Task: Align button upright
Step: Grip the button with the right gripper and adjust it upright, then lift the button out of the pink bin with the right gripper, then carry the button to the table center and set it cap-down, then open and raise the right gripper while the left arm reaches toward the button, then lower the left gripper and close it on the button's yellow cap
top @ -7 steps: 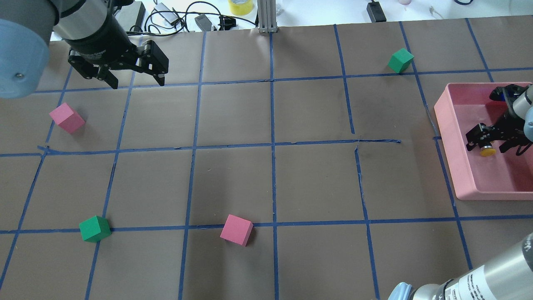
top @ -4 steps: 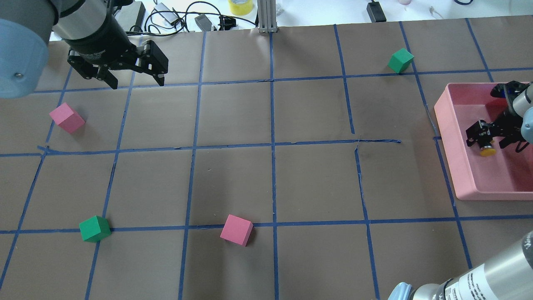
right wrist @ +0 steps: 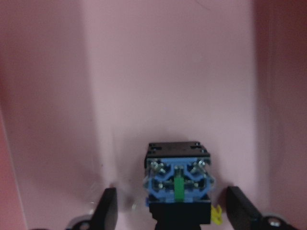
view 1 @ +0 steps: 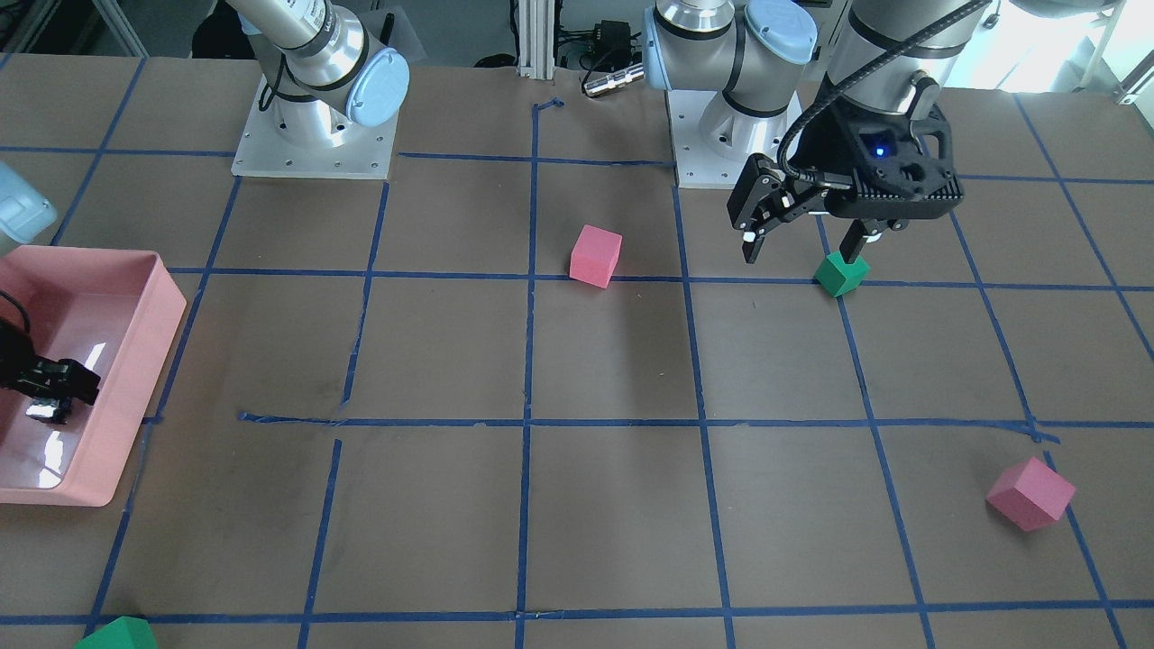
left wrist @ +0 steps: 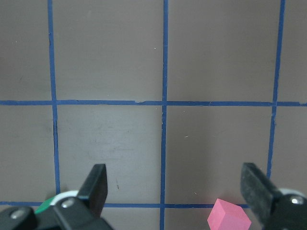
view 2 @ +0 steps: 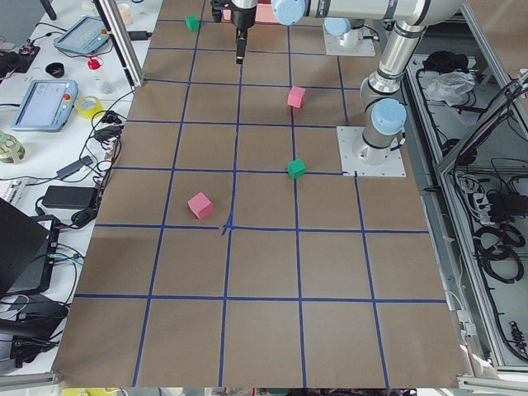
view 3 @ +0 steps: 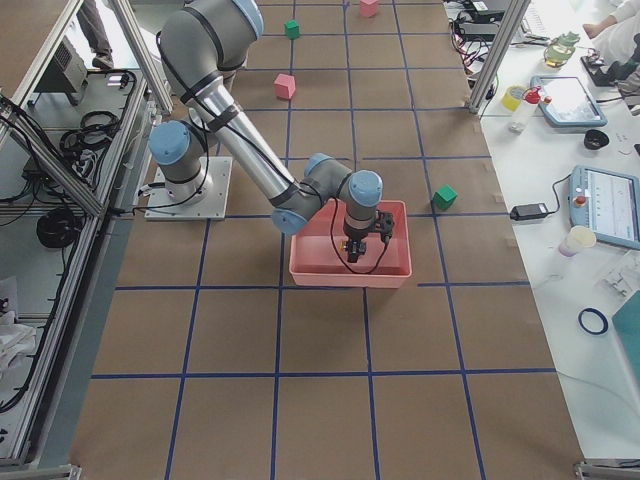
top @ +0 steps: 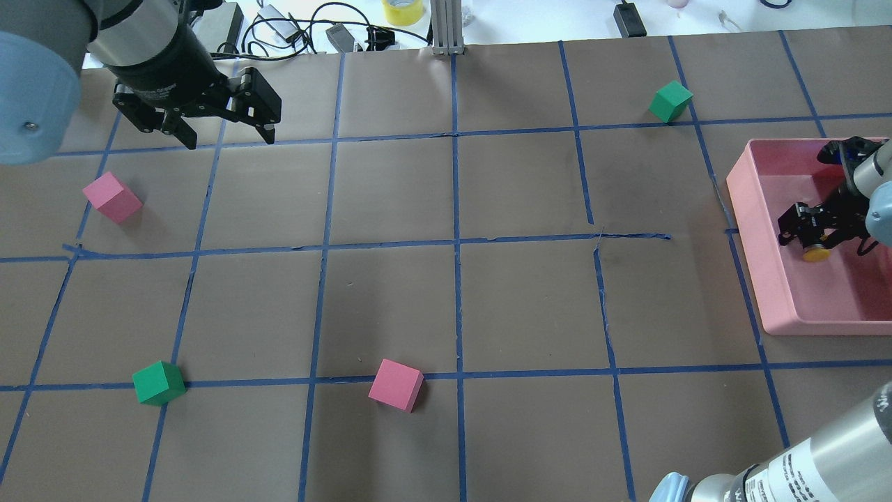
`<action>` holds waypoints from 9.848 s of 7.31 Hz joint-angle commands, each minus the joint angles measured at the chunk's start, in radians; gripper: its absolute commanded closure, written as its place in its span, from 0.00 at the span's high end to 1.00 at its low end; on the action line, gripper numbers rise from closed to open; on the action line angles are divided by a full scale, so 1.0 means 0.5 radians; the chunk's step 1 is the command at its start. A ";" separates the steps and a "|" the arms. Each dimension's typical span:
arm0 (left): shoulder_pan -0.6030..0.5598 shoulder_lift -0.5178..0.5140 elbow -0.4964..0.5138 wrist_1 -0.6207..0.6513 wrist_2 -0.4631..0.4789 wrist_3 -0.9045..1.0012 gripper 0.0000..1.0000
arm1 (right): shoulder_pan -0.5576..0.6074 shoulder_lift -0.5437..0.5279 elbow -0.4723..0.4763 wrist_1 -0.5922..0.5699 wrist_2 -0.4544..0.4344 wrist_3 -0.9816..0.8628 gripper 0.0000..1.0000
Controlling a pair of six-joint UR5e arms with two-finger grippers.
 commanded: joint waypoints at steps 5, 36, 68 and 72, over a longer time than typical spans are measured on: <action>0.000 0.002 0.000 -0.001 -0.001 0.000 1.00 | 0.009 -0.165 -0.027 0.110 -0.025 0.000 0.00; -0.003 0.036 -0.003 -0.068 -0.001 0.000 1.00 | 1.989 -0.021 -0.505 0.278 0.104 1.663 0.97; -0.951 -1.130 -1.037 3.077 0.499 -0.623 0.18 | 1.347 -0.921 -0.533 1.483 0.058 1.105 1.00; -0.838 -0.928 -0.508 2.093 0.570 -0.626 0.15 | 1.347 -0.921 -0.530 1.486 0.058 1.102 1.00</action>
